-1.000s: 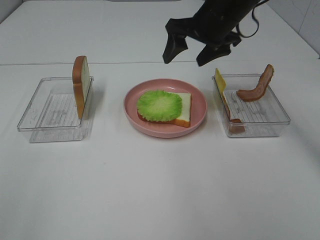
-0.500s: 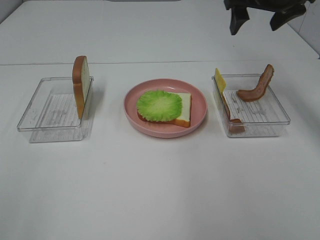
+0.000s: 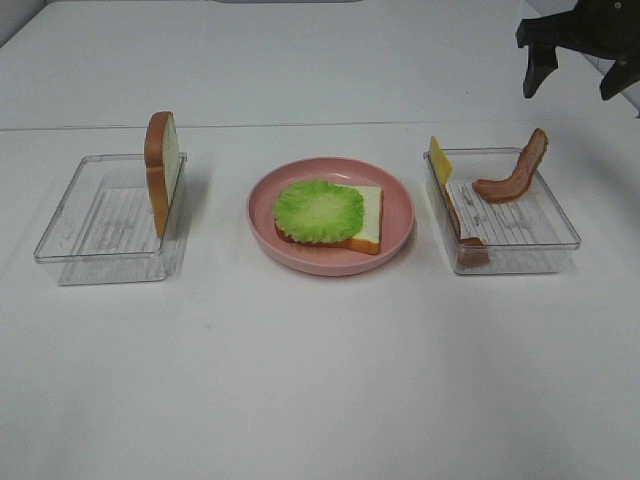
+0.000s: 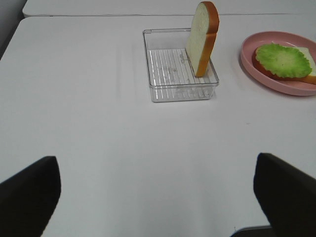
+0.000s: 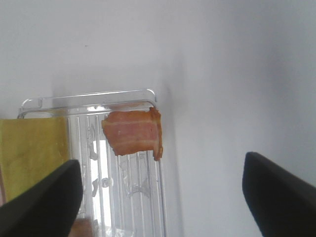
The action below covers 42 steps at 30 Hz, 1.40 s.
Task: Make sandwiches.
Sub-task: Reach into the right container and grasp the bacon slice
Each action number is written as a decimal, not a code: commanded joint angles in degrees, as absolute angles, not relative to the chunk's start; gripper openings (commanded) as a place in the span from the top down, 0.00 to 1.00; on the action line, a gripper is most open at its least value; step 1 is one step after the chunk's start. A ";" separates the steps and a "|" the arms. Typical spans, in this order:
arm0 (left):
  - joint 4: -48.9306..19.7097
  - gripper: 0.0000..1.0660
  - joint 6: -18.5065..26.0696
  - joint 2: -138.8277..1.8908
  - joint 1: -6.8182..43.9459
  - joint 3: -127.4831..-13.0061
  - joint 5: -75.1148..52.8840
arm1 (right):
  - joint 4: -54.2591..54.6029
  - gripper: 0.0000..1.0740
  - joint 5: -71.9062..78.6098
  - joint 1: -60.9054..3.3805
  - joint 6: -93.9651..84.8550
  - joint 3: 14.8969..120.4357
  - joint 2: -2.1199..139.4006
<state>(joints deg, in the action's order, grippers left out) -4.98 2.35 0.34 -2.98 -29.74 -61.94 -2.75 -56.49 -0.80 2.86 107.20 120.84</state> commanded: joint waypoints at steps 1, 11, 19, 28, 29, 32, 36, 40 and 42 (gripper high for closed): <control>-5.56 0.08 2.06 1.49 -2.86 -29.56 -61.36 | -1.09 0.21 -56.55 -0.69 1.20 107.72 122.67; -5.56 0.08 2.06 1.49 -2.86 -29.56 -61.36 | 0.00 0.24 -53.69 -0.69 0.34 107.72 126.80; -5.56 0.08 2.06 1.49 -2.86 -29.56 -61.36 | 0.00 0.26 -51.05 -0.40 0.40 107.72 129.72; -5.56 0.08 2.06 1.49 -2.86 -29.56 -61.36 | 1.55 0.33 -50.48 0.06 0.40 107.72 130.81; -5.56 0.08 2.06 1.49 -2.86 -29.56 -61.36 | 1.55 0.33 -50.48 0.06 0.40 107.72 130.81; -5.56 0.08 2.06 1.43 -2.86 -29.56 -61.36 | 1.55 0.33 -51.05 0.06 0.40 107.72 131.04; -5.56 0.08 2.06 1.43 -2.86 -29.56 -61.36 | 1.78 0.39 -50.94 0.06 0.40 107.72 131.15; -5.56 0.08 2.06 1.43 -2.86 -29.56 -61.36 | 1.78 0.49 -50.88 0.06 0.40 107.72 131.09; -5.56 0.08 2.06 1.43 -2.86 -29.56 -61.36 | 1.78 0.54 -50.82 0.06 0.40 107.72 131.09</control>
<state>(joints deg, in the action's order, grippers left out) -4.98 2.35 0.34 -2.98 -29.74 -61.94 1.32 -51.11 -0.23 0.63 107.54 130.75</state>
